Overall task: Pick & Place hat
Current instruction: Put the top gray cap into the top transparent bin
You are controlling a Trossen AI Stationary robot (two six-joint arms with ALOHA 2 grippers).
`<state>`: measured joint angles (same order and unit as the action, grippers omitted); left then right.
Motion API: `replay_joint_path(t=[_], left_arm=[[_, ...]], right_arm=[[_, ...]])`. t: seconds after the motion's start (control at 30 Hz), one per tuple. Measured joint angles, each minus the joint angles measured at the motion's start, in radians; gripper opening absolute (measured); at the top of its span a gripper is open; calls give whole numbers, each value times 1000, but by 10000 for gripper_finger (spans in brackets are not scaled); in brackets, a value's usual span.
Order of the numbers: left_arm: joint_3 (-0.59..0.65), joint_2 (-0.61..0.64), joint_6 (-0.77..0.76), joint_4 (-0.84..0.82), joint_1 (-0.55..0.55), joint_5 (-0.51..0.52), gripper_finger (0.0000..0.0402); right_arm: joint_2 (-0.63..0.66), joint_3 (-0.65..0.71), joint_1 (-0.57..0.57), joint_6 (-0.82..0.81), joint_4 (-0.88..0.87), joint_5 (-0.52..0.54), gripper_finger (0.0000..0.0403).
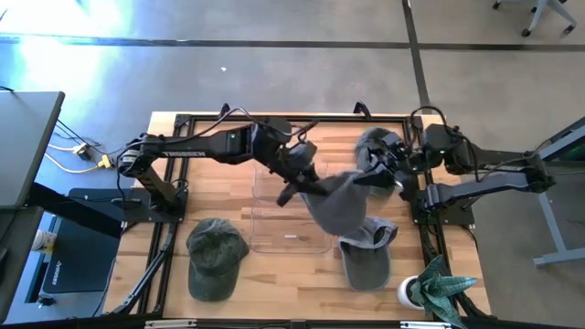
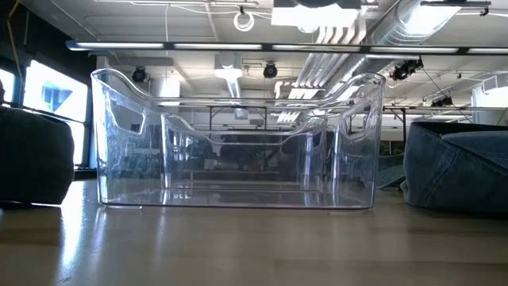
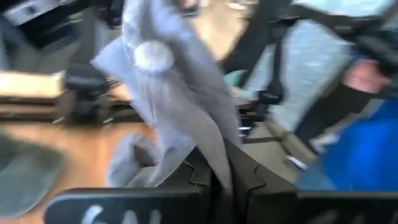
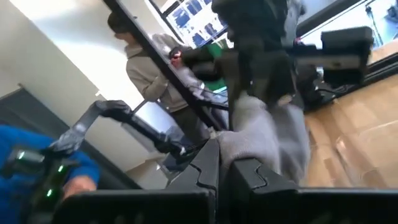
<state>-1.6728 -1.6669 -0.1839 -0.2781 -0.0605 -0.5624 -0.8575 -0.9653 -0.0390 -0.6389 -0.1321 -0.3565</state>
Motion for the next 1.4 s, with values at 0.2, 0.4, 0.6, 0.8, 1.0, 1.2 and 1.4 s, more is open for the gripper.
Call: replay_joint_path(t=[0.2, 0.4, 0.6, 0.8, 1.0, 1.2, 1.4], left_arm=[[-78, 11, 3, 47, -41, -267, 18], [-134, 11, -6, 117, -52, -332, 5], [-134, 11, -31, 118, -50, -278, 1], [-134, 11, -39, 120, -51, -226, 1], [-134, 11, -71, 122, -51, -185, 0], [-134, 11, -103, 57, -70, -100, 30], [-132, 10, -99, -73, -153, -93, 138]], right_arm=[[78, 1, 53, -17, -39, -44, 5], [81, 0, 72, -10, 105, -55, 12], [75, 0, 58, 42, 111, -93, 70], [59, 0, 75, 159, 114, -125, 17], [30, 0, 88, 173, 103, -115, 6], [11, -12, 88, 173, 34, -55, 3], [15, -48, 88, 170, -59, 30, 3]])
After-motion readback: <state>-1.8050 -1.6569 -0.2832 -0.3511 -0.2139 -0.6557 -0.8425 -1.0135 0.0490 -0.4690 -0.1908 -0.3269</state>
